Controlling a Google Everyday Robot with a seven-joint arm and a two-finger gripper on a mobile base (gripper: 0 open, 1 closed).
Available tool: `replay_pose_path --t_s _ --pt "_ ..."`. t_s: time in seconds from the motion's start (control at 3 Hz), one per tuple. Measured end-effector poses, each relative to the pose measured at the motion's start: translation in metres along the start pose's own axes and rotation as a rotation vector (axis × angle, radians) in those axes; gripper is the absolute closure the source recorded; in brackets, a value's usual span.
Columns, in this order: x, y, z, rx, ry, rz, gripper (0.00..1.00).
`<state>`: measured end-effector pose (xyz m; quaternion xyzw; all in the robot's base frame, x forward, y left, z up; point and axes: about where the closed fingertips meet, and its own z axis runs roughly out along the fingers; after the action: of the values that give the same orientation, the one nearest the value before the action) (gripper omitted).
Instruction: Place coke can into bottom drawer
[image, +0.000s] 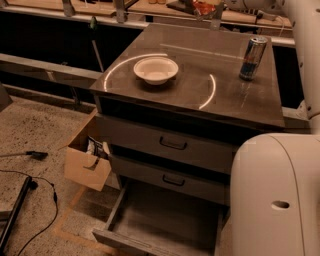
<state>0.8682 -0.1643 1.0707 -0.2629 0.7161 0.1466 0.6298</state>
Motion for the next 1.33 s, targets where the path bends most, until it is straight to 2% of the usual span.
replay_pose_path --t_s 0.33,0.67,1.0,1.33 --pt "-0.018 0.014 -0.022 -0.027 0.018 0.038 1.0" --pt "-0.043 0.039 -0.061 -0.059 0.047 0.099 1.0" --pt "-0.085 0.065 -0.115 -0.055 0.012 0.135 1.0" --pt "-0.13 0.111 -0.177 -0.059 -0.058 0.132 1.0"
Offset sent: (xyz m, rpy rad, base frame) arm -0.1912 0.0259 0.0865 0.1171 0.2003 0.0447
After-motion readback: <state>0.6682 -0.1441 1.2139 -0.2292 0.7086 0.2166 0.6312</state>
